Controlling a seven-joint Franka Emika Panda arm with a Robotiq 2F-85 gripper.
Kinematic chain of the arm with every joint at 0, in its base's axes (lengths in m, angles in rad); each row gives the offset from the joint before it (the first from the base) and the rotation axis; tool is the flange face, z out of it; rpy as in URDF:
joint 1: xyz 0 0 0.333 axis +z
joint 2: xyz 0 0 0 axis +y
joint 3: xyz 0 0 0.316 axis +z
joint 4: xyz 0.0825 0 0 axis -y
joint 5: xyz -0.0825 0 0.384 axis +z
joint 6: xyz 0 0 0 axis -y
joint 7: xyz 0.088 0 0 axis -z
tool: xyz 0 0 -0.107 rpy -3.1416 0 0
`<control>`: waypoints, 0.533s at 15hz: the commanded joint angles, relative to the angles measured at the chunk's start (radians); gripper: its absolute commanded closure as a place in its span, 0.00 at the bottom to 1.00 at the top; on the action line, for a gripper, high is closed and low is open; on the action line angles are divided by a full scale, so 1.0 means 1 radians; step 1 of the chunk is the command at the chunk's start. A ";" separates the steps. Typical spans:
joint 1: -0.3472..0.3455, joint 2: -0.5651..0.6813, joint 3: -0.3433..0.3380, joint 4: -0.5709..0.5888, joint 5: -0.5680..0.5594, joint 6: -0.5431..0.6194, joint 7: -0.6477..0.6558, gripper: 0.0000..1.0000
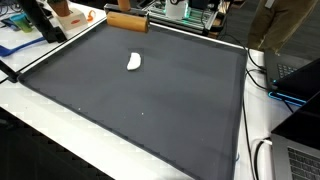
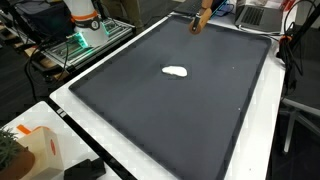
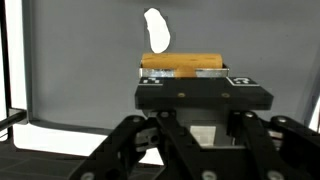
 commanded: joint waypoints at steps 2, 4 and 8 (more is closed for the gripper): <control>0.023 0.116 -0.005 0.158 -0.020 -0.092 0.068 0.78; 0.034 0.157 -0.011 0.202 -0.037 -0.110 0.099 0.78; 0.023 0.147 -0.003 0.161 -0.016 -0.065 0.079 0.53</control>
